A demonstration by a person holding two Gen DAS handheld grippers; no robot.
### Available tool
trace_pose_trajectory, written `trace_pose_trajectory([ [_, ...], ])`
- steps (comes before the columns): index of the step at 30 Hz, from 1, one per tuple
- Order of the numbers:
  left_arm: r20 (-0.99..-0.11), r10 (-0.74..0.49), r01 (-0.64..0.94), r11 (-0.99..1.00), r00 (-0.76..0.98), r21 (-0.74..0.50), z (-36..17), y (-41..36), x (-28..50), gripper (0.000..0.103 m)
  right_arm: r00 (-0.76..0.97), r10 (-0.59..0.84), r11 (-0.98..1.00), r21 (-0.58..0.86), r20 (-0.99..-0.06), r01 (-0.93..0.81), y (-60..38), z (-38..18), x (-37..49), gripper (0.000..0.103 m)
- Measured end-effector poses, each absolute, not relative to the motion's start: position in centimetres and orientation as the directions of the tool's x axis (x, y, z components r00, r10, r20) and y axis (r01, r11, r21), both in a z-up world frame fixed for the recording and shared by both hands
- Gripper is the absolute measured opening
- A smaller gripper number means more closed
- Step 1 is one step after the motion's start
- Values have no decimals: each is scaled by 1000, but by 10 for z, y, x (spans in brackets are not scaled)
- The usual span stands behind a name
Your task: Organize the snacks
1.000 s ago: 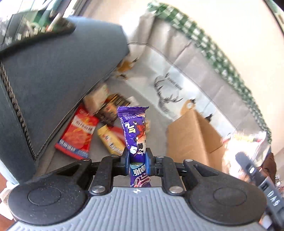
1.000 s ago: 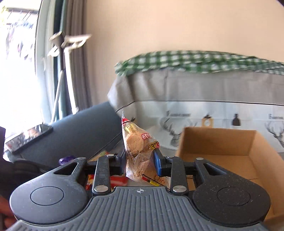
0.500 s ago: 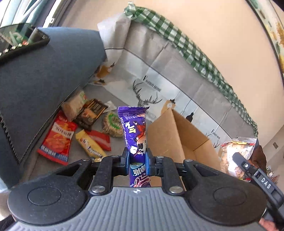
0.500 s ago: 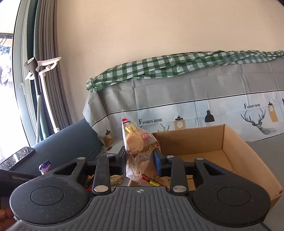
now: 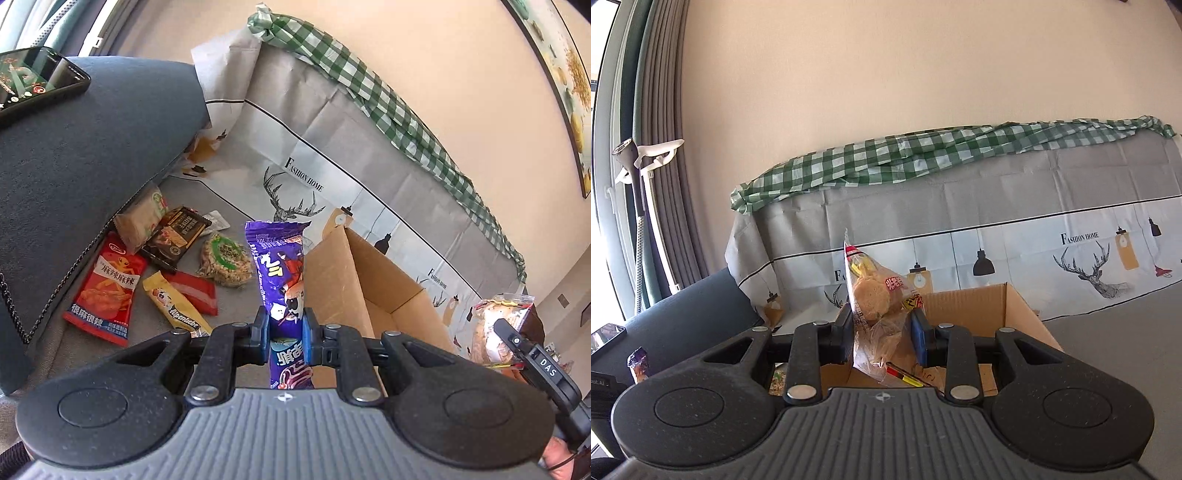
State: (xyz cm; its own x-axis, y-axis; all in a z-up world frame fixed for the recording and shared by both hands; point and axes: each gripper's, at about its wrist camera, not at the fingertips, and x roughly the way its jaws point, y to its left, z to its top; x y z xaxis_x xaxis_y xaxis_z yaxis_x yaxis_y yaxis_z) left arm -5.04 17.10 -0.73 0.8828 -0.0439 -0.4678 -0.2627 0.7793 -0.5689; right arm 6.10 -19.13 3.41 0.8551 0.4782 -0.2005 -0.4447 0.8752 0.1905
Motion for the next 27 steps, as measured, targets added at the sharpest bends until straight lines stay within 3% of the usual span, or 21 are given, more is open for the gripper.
trace_pose_trajectory([
  [13,-491,-68,-192,867,869,-461,3,142,-36,18,854,477,876,182,-206,-446,-204,24,68,33],
  [27,-482,-135,-151,847,866,-510,21,106,-10,18,845,497,864,203,-197,-461,-209,22,75,33],
])
